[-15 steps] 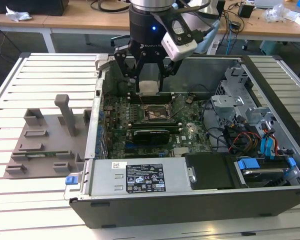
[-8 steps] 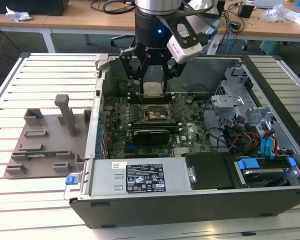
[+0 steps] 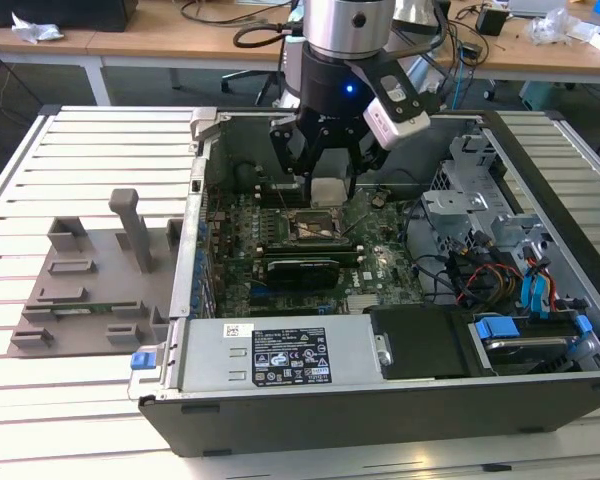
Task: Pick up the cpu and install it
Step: 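Pick up the cpu and move it towards the insertion slot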
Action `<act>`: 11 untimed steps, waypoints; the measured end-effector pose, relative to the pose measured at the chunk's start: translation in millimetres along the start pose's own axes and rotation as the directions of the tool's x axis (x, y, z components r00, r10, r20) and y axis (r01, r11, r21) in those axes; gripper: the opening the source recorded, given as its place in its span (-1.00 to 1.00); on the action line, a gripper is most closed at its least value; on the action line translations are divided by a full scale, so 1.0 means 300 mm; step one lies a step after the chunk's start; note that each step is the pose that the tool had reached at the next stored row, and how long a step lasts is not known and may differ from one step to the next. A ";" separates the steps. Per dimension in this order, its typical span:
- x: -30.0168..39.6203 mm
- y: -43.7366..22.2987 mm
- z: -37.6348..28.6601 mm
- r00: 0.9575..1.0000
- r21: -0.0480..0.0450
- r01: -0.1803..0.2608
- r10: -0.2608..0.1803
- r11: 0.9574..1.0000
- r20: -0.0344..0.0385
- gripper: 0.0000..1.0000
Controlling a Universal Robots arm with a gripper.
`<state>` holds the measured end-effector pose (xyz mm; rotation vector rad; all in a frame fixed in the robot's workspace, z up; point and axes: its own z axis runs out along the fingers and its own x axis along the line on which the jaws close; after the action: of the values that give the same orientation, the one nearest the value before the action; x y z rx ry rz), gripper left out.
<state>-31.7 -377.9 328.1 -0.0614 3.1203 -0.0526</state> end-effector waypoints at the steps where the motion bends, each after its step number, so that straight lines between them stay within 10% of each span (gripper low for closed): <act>1: -0.002 0.007 0.007 1.000 0.000 0.000 0.000 1.000 0.000 0.09; 11: -0.006 0.093 0.071 1.000 0.000 0.000 0.000 1.000 0.000 0.09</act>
<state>-30.5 -350.7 305.8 -0.0617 3.1202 -0.0526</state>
